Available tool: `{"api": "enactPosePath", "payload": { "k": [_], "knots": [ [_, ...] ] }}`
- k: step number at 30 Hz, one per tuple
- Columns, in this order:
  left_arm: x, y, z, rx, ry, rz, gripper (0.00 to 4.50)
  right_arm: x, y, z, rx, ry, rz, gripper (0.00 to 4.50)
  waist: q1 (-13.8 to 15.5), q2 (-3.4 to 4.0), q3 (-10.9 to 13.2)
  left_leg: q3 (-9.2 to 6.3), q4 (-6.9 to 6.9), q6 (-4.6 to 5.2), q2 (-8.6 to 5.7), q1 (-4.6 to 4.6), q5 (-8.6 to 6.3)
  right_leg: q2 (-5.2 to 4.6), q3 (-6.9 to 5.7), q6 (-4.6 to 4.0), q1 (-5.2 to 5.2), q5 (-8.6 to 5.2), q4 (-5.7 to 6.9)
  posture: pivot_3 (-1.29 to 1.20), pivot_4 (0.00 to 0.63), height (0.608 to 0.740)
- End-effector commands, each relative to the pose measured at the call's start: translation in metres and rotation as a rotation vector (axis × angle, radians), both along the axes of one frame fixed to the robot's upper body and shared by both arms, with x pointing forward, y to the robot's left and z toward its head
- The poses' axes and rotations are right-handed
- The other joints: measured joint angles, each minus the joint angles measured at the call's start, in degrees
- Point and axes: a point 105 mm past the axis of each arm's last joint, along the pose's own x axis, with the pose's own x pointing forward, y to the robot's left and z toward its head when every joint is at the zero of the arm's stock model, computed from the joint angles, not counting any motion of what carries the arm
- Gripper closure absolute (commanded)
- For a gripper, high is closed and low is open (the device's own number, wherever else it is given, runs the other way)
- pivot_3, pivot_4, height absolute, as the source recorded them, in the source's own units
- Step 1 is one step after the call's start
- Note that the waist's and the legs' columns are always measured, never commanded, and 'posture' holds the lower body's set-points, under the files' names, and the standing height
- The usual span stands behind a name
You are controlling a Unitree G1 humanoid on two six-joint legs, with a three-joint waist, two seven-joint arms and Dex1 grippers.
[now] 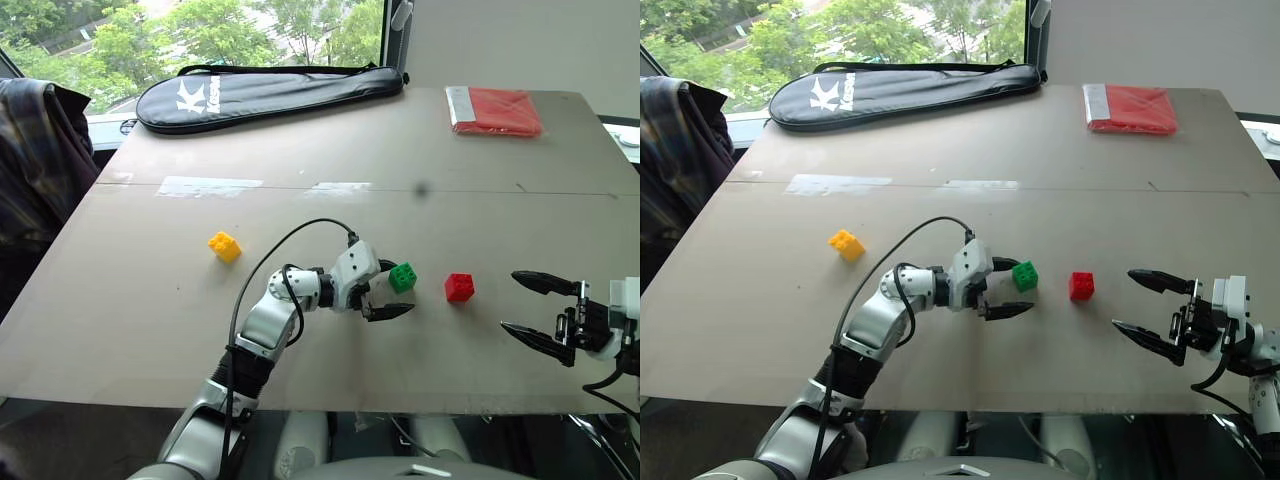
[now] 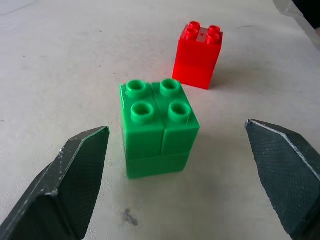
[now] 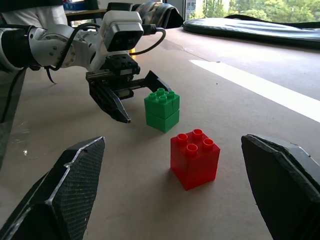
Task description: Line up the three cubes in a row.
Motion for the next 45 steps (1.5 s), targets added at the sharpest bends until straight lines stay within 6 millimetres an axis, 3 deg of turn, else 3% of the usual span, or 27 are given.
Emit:
{"api": "enactPosePath", "payload": {
  "k": [1,2,5,10,11,20,29,45],
  "knots": [
    [0.006,-0.007,0.003,0.014,-0.050,0.094,0.03,0.001,-0.001,0.010,-0.009,-0.054,-0.005,0.00,-0.1,0.00,0.0,0.01,0.01,0.00,0.00,0.01,0.00,0.00,0.01,0.00,0.01,0.00,0.00,0.00,0.150,0.708],
    [0.006,-0.008,0.003,0.017,-0.055,0.104,0.03,0.001,-0.001,0.010,-0.010,-0.054,-0.006,0.00,-0.1,0.00,0.0,0.02,0.01,0.00,0.00,0.00,0.00,0.00,0.01,0.00,0.01,0.00,0.00,0.00,0.150,0.708],
    [0.008,-0.010,-0.001,0.034,-0.063,0.124,0.84,0.001,-0.001,0.010,-0.013,-0.056,-0.008,0.00,0.0,0.00,0.0,0.00,0.01,0.00,0.00,-0.01,0.00,0.01,0.00,-0.01,0.00,0.01,-0.01,0.00,0.150,0.708],
    [0.009,-0.010,0.002,0.029,-0.099,0.105,3.14,0.001,-0.001,0.009,-0.020,-0.056,-0.009,0.00,0.0,0.00,0.0,0.00,0.01,0.00,0.00,-0.02,0.00,0.00,0.00,-0.01,0.00,0.01,-0.01,0.00,0.150,0.708],
    [0.009,-0.010,0.004,0.018,-0.103,0.078,3.23,0.001,-0.001,0.009,-0.020,-0.056,-0.008,0.00,0.0,0.00,0.0,0.00,0.01,0.00,0.00,-0.02,0.00,0.00,0.00,-0.01,0.01,0.01,-0.01,0.00,0.150,0.708],
    [0.002,-0.009,0.003,0.042,-0.161,-0.231,3.22,0.000,-0.001,0.008,-0.021,-0.037,0.011,0.00,0.0,0.01,0.0,0.02,0.01,0.00,-0.01,-0.02,0.00,0.01,-0.01,-0.02,0.00,0.01,-0.01,0.00,0.150,0.708],
    [0.007,-0.017,-0.003,0.096,-0.179,-0.382,3.22,-0.003,-0.005,0.005,-0.039,-0.030,0.003,0.00,0.0,0.00,0.0,0.02,0.01,0.01,-0.02,-0.08,-0.01,0.01,-0.01,-0.01,0.00,0.01,-0.05,0.00,0.150,0.708],
    [0.016,-0.020,-0.013,0.125,-0.165,-0.349,3.22,-0.003,-0.003,0.005,-0.038,-0.041,-0.002,0.00,0.0,0.01,0.0,-0.04,0.31,0.03,-0.02,-0.05,-0.02,0.01,-0.02,0.00,0.14,0.00,-0.01,0.00,0.150,0.708]
  ]
}}
